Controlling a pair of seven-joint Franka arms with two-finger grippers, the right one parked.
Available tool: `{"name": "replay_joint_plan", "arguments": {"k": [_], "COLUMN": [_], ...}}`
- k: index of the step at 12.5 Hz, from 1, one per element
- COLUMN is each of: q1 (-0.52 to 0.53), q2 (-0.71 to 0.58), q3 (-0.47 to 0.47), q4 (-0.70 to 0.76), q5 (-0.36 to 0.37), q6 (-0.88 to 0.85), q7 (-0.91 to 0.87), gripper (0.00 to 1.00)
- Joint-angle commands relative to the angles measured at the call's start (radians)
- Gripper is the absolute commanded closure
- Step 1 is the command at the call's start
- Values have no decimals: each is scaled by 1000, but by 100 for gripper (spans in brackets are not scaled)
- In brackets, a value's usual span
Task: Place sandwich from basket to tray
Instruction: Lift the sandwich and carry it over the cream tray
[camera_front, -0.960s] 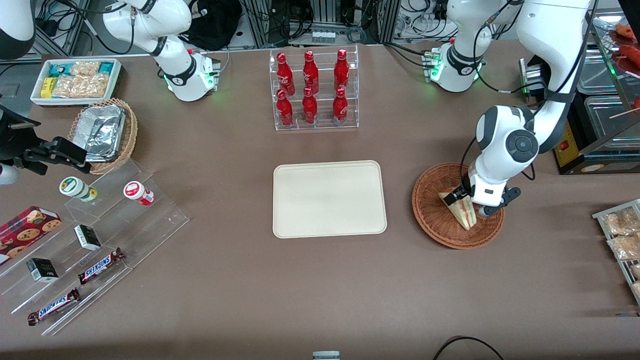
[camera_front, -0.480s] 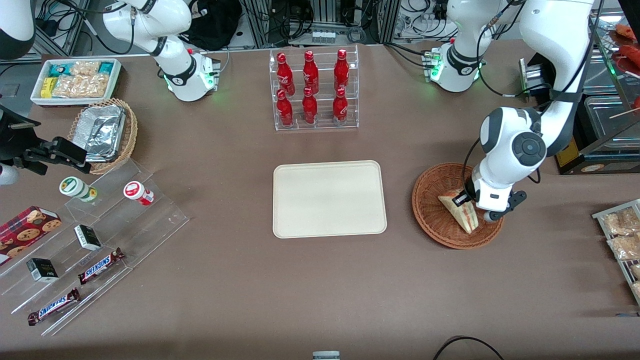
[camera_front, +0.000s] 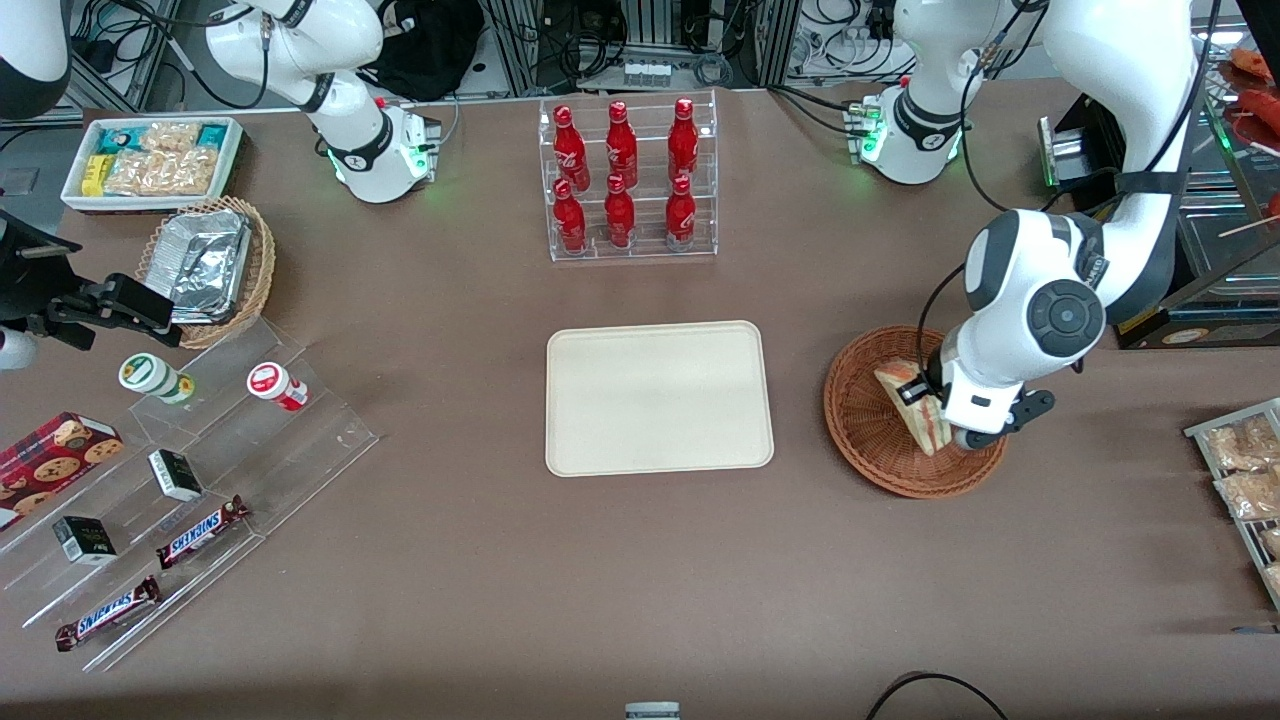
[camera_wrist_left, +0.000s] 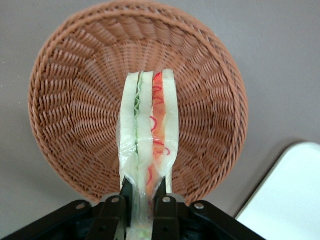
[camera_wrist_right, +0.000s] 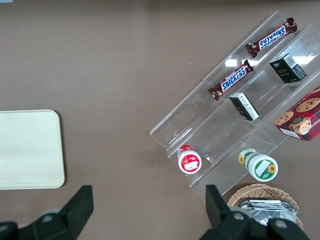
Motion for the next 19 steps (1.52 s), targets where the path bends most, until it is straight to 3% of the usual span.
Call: {"name": "replay_joint_plan", "arguments": {"k": [1,3,6,11,14,19], "q1": [-2,-2,-3,-132,-222,-337], "q2": [33,59,97,201,264,391], "q3": [-64,-102,-185,-223,-222,-222], "q4": [77,115,164,264,273,373], "q5": [47,45,45,102,113,205], "q6": [-97,-102,-91,-65,50,139], "q7": [88,171,158,-53,-187,-383], "gripper": [92,93,99,100,100,100]}}
